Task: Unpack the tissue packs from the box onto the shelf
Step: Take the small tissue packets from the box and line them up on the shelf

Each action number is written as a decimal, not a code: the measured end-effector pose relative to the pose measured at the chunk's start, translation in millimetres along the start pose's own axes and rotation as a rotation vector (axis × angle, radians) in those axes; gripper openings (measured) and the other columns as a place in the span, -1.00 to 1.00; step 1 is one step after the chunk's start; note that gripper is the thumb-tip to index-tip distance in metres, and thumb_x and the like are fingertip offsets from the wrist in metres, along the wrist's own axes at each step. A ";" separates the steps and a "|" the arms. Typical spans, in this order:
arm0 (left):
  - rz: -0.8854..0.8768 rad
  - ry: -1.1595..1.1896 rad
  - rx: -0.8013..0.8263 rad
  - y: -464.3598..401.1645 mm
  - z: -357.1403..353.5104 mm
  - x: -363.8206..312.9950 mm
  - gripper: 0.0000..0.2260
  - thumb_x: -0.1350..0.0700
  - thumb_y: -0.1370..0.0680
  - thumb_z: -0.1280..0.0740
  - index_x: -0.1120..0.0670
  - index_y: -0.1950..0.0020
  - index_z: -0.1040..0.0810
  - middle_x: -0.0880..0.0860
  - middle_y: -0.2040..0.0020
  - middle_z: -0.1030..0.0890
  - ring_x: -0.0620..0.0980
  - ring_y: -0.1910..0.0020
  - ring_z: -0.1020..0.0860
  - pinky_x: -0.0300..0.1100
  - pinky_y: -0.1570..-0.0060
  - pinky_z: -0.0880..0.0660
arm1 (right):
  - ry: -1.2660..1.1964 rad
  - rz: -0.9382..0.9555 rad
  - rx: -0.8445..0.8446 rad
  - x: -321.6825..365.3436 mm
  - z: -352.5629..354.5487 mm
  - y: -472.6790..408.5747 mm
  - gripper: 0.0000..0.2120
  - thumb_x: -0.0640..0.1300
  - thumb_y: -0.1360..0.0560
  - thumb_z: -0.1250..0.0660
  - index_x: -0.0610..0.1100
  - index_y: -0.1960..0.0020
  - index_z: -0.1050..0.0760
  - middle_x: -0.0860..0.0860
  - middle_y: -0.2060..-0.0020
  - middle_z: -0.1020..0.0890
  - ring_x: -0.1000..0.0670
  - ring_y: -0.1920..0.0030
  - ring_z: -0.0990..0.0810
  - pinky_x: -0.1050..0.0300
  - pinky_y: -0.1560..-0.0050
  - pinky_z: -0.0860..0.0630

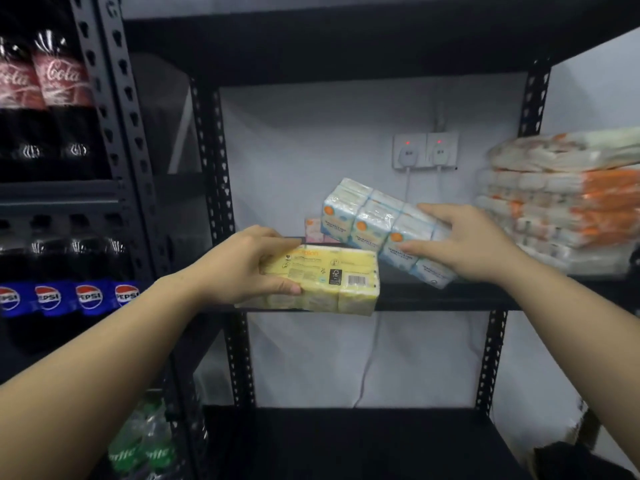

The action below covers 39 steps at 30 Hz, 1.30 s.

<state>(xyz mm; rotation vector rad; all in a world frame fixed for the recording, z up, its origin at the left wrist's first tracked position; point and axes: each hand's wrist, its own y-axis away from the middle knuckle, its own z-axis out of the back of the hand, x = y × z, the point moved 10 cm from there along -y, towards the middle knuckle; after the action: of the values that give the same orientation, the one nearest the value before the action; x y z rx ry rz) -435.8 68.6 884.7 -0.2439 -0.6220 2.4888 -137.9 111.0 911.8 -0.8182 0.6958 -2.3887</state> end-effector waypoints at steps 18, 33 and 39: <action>0.174 -0.052 0.215 -79.0 -53.0 128.7 -0.15 -0.53 -0.42 -0.24 -0.13 -0.61 -0.30 -0.12 -0.32 -0.49 -0.09 -0.26 -0.45 -0.04 -0.32 -0.42 | 0.287 -0.315 0.295 -99.0 -47.5 -64.3 -0.35 0.29 -0.37 -0.55 -0.03 -0.34 -0.61 0.05 -0.14 -0.71 0.02 -0.05 -0.67 0.00 -0.14 -0.60; 0.098 -0.010 0.112 -142.0 -81.5 85.0 -0.43 -0.37 -0.55 -0.27 -0.18 -0.51 -0.42 -0.10 -0.45 -0.49 -0.07 -0.35 -0.48 -0.10 -0.32 -0.44 | 0.255 -0.287 0.318 -127.7 -47.4 -77.6 -0.19 0.36 -0.31 -0.56 0.07 -0.46 -0.51 0.12 -0.46 -0.51 0.03 -0.41 -0.48 0.00 -0.45 -0.39; 0.048 -0.075 0.153 -197.1 -107.1 23.3 -0.54 -0.28 -0.53 -0.38 -0.15 -0.39 -0.57 -0.12 -0.33 -0.61 -0.05 -0.26 -0.55 -0.03 -0.25 -0.51 | 0.292 -0.243 0.339 -154.8 -26.0 -72.8 -0.33 0.31 -0.38 -0.54 0.18 -0.44 -0.51 0.13 -0.48 -0.48 0.03 -0.44 -0.45 0.07 -0.41 -0.37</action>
<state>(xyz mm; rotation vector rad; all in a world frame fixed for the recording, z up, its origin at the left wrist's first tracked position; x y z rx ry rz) -329.6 267.5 884.7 -0.1089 -0.4579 2.5869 -71.2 266.7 876.4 -0.4355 0.2909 -2.7759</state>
